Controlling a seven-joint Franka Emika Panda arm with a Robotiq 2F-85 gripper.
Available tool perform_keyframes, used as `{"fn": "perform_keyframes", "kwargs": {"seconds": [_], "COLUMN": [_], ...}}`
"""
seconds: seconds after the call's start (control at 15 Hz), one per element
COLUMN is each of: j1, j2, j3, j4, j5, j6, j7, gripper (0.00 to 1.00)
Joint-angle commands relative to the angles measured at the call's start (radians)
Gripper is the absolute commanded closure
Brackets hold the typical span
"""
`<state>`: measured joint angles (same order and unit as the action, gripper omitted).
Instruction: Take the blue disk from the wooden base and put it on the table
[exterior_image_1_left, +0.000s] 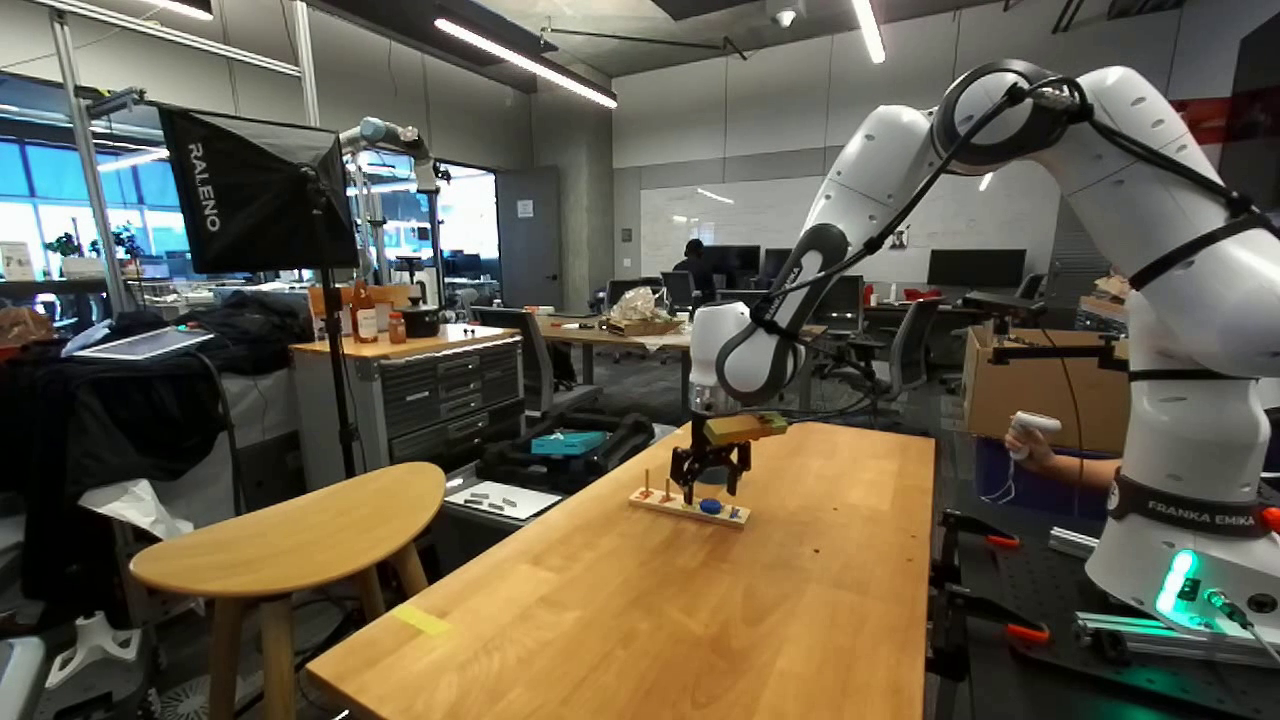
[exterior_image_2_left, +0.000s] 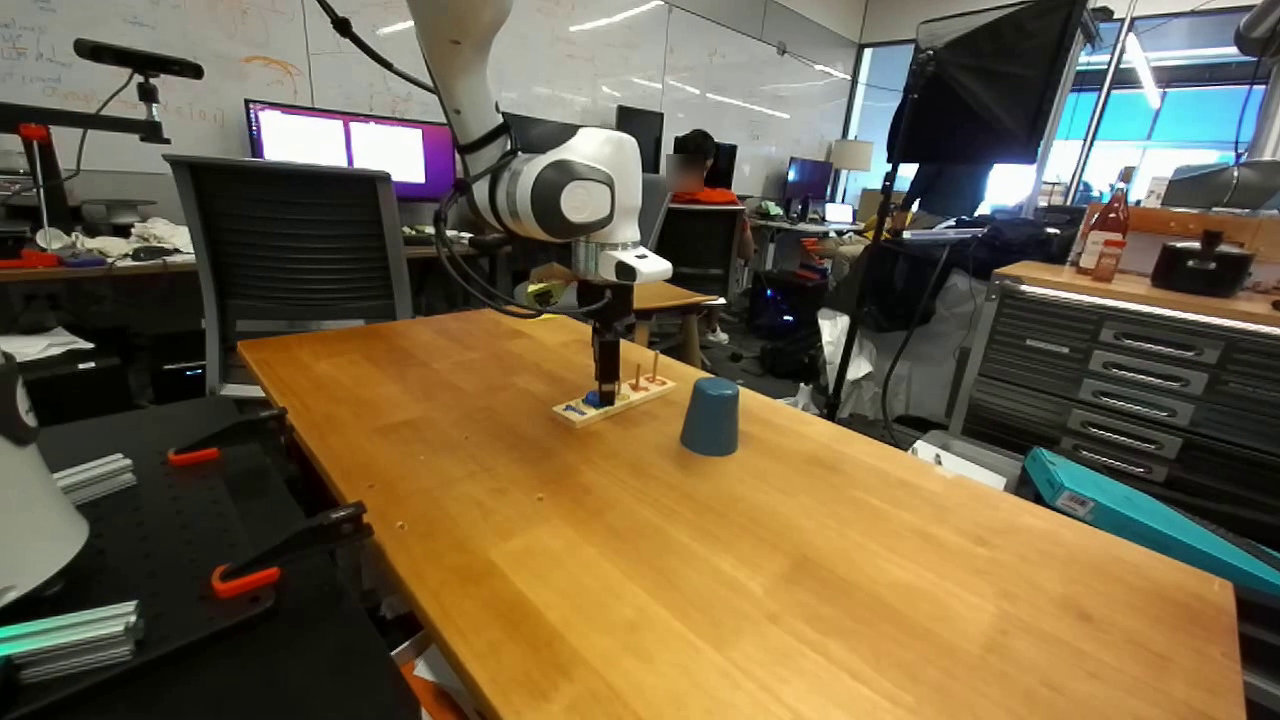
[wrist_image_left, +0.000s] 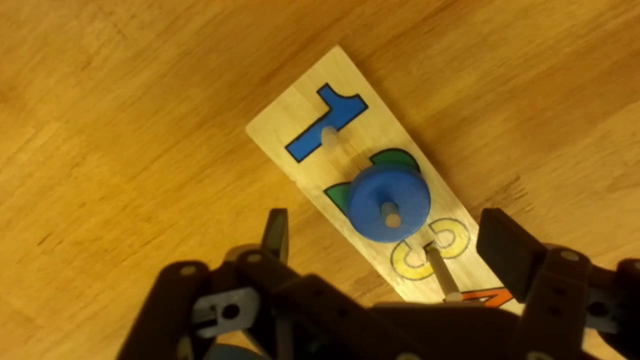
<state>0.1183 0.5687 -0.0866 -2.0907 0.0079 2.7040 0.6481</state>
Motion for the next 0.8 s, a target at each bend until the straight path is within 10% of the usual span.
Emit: {"fn": "perform_keyframes", "kwargs": {"seconds": [0.0, 0.4, 0.73], "j1": [0.039, 0.042, 0.026], "j2": [0.039, 0.021, -0.079], "j3": [-0.033, -0.035, -0.021], "j4": [0.033, 0.029, 0.036], "j5": [0.018, 0.021, 0.047], "j6": [0.016, 0.004, -0.078], "j7": [0.020, 0.031, 0.028], "gripper": [0.34, 0.81, 0.80]}}
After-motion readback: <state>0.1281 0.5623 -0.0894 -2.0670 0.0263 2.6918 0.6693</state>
